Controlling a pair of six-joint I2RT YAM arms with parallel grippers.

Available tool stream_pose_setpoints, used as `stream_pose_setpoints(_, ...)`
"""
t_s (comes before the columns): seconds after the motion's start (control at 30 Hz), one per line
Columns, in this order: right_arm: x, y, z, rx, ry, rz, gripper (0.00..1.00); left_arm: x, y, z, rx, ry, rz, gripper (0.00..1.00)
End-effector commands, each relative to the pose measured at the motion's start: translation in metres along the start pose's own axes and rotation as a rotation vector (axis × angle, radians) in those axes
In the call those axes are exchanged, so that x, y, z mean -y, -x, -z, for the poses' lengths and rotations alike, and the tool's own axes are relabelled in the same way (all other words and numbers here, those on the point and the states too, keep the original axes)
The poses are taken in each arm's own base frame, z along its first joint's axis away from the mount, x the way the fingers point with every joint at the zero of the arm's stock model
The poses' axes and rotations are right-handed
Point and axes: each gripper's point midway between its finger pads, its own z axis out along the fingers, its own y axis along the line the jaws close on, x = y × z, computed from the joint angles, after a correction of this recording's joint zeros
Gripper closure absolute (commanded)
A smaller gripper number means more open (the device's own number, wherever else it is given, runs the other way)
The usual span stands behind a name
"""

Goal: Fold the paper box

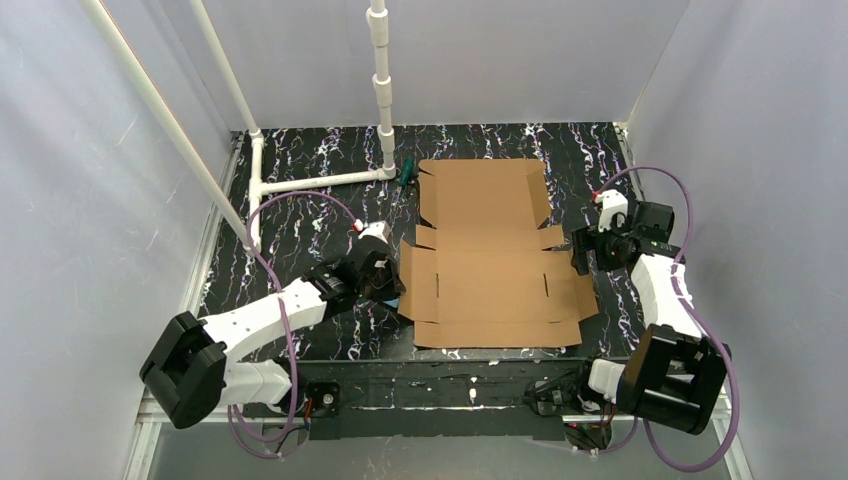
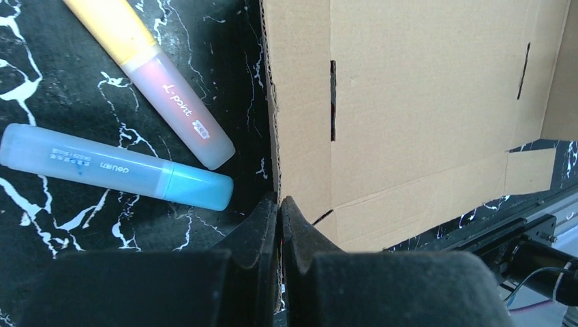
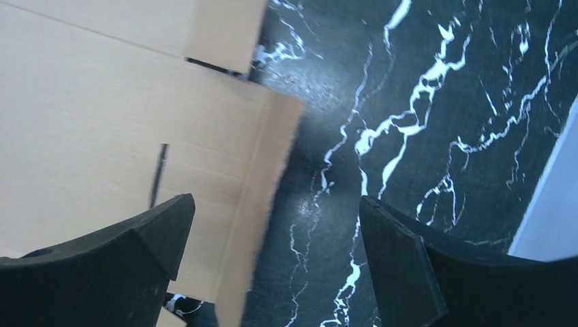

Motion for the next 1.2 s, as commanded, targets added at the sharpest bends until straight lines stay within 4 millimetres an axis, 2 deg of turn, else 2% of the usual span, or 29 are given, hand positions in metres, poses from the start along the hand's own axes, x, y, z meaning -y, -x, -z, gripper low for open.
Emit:
stream_pose_setpoints(0.0,0.021,-0.01,-0.009,-0.065,-0.094,-0.083,0.0,-0.008,0.015,0.011,0.076,0.049,0.019,1.0)
stream_pose_setpoints(0.2,0.011,-0.034,-0.026,-0.203,-0.004,-0.103,0.0,-0.007,0.016,0.016,0.092,0.033,0.026,1.0)
stream_pose_setpoints(0.33,0.005,-0.038,-0.031,-0.234,0.016,-0.093,0.0,-0.005,0.013,0.015,0.085,0.009,0.028,1.0)
stream_pose_setpoints(0.43,0.002,-0.037,-0.032,-0.237,0.024,-0.082,0.12,-0.005,0.01,0.014,0.076,0.001,0.028,1.0)
stream_pose_setpoints(0.53,0.001,-0.036,-0.033,-0.237,0.033,-0.082,0.36,-0.003,0.007,0.013,0.069,-0.016,0.027,1.0)
stream_pose_setpoints(0.67,0.0,-0.034,-0.032,-0.233,0.036,-0.08,0.74,0.002,0.006,0.013,0.068,-0.047,0.025,1.0)
stream_pose_setpoints(0.77,0.008,-0.027,-0.029,-0.217,-0.008,-0.078,0.96,0.014,0.006,0.015,0.067,-0.115,0.002,1.0)
stream_pose_setpoints(0.9,0.024,-0.017,-0.019,-0.167,-0.115,-0.071,0.99,0.039,0.007,0.02,0.051,-0.249,-0.038,1.0)
stream_pose_setpoints(1.0,0.03,-0.013,-0.015,-0.146,-0.151,-0.065,0.99,0.05,0.009,0.026,0.046,-0.301,-0.048,1.0)
stream_pose_setpoints(1.17,0.035,-0.013,-0.019,-0.171,-0.146,-0.038,0.99,0.066,0.01,0.042,0.035,-0.384,-0.053,1.0)
